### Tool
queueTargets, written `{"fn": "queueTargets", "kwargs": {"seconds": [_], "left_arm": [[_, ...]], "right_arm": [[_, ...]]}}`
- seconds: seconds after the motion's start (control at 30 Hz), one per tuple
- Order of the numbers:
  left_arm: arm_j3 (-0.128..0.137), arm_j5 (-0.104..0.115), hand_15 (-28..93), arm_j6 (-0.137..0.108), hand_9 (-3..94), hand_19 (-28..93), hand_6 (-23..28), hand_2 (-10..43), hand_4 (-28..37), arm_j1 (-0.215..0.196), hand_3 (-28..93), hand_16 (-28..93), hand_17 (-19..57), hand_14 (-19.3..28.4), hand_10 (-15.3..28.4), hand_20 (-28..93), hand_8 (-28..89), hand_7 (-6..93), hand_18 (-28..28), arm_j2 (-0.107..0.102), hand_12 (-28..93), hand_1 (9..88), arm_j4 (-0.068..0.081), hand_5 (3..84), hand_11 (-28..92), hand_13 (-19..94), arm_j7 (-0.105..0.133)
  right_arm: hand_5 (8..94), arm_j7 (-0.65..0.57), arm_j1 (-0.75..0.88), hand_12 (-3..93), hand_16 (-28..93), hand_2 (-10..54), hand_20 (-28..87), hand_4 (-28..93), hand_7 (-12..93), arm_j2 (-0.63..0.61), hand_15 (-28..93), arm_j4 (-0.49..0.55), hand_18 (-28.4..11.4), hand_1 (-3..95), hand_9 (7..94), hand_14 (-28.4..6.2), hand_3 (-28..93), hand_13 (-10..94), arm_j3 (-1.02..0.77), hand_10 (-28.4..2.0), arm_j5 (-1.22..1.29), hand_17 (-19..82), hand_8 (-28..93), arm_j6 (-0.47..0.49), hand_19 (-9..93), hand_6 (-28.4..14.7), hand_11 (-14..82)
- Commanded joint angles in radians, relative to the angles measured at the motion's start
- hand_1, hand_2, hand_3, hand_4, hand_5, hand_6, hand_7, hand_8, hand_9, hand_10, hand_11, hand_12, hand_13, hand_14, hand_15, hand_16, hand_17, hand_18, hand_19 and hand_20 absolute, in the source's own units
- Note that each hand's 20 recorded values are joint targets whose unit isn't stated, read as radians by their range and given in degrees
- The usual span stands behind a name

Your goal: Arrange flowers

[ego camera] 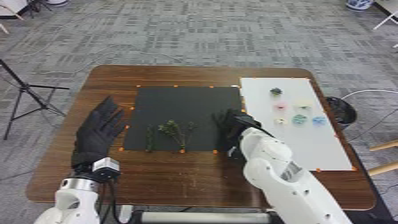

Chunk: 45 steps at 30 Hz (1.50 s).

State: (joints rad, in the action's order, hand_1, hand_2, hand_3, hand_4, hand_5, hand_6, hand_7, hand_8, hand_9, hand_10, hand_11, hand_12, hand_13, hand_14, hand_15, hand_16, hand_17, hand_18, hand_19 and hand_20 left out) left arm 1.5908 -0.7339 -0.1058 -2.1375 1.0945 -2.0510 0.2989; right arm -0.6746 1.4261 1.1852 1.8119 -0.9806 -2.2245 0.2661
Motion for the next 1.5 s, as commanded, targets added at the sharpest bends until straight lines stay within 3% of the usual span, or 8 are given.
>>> {"fn": "queueTargets", "kwargs": {"seconds": [0.03, 0.53, 0.67, 0.77, 0.83, 0.9, 1.5], "left_arm": [[-0.015, 0.001, 13, 0.012, 21.3, 42, 2.0, -0.8, -28.3, 0.022, 66, 7, -14.3, 12.6, 10.4, 8, -11, 19.8, 19.4, 0.006, 18, 24.1, 0.009, 25.2, 12, 17, -0.013], [-0.001, 0.0, 13, 0.006, 21.3, 42, 1.9, -0.9, -28.3, 0.004, 66, 7, -14.3, 12.5, 10.5, 8, -11, 19.7, 19.4, 0.003, 18, 24.0, 0.0, 25.2, 12, 17, -0.01], [-0.003, -0.001, 13, 0.014, 21.3, 42, 1.9, -0.9, -28.3, 0.008, 66, 7, -14.4, 12.5, 10.5, 8, -11, 19.7, 19.5, 0.004, 18, 24.0, 0.002, 25.2, 12, 17, -0.012], [-0.004, -0.001, 13, 0.014, 21.3, 42, 2.0, -0.8, -28.3, 0.008, 66, 7, -14.3, 12.5, 10.5, 8, -11, 19.7, 19.4, 0.003, 18, 24.1, 0.003, 25.2, 12, 17, -0.012], [-0.004, 0.0, 13, 0.014, 21.3, 42, 2.0, -0.8, -28.3, 0.008, 66, 7, -14.3, 12.5, 10.5, 8, -11, 19.8, 19.4, 0.003, 18, 24.1, 0.003, 25.2, 12, 17, -0.01], [-0.006, 0.0, 13, 0.012, 21.3, 42, 2.0, -0.9, -28.3, 0.008, 66, 7, -14.3, 12.6, 10.5, 8, -11, 19.8, 19.4, 0.004, 18, 24.0, 0.003, 25.2, 12, 17, -0.009], [-0.002, -0.001, 13, 0.013, 21.3, 42, 1.9, -0.8, -28.3, -0.002, 66, 7, -14.3, 12.6, 10.5, 8, -11, 19.8, 19.4, 0.001, 18, 24.0, 0.001, 25.2, 12, 17, -0.005]], "right_arm": [[79.1, -0.03, 0.04, 45.8, 39, -9.5, 45, -17, 50, 0.063, 85, -0.033, -22.1, 44.0, 88.1, -6.0, 81, 84, 0.036, -6.4, -0.022, 43, 20, 0.035, 93, 0.4, 61.8], [82.7, -0.049, 0.103, 45.0, 39, -9.5, 47, -15, 47, 0.04, 85, 0.012, -22.5, 41.5, 91.5, -5.9, 81, 87, 0.013, -6.4, -0.081, 46, 21, 0.115, 93, 2.0, 60.1], [84.2, -0.055, 0.11, 44.5, 39, -9.4, 47, -16, 44, 0.047, 84, 0.024, -22.5, 40.2, 92.5, -6.1, 81, 87, 0.013, -6.3, -0.054, 46, 20, 0.133, 93, 2.2, 59.0], [85.9, -0.05, 0.115, 44.7, 40, -8.4, 47, -19, 42, 0.046, 84, 0.031, -22.6, 36.9, 93.0, -6.2, 81, 87, 0.007, -6.3, -0.028, 46, 16, 0.131, 93, 1.4, 57.8], [86.6, -0.04, 0.116, 44.8, 40, -7.1, 47, -21, 43, 0.043, 83, 0.032, -22.9, 32.2, 93.0, -6.5, 80, 87, 0.005, -6.6, -0.032, 46, -1, 0.122, 93, 1.1, 56.8], [86.1, -0.02, 0.112, 44.9, 41, -6.4, 47, -21, 41, 0.034, 83, 0.027, -23.1, 29.7, 92.2, -6.8, 79, 86, 0.004, -7.0, -0.075, 45, -8, 0.132, 93, 0.5, 56.1], [76.6, 0.052, 0.102, 43.1, 40, -6.5, 40, -22, 38, -0.022, 82, 0.045, -22.8, 25.0, 83.4, -8.7, 75, 78, -0.049, -10.1, -0.161, 36, -10, 0.127, 92, -2.1, 55.0]]}}
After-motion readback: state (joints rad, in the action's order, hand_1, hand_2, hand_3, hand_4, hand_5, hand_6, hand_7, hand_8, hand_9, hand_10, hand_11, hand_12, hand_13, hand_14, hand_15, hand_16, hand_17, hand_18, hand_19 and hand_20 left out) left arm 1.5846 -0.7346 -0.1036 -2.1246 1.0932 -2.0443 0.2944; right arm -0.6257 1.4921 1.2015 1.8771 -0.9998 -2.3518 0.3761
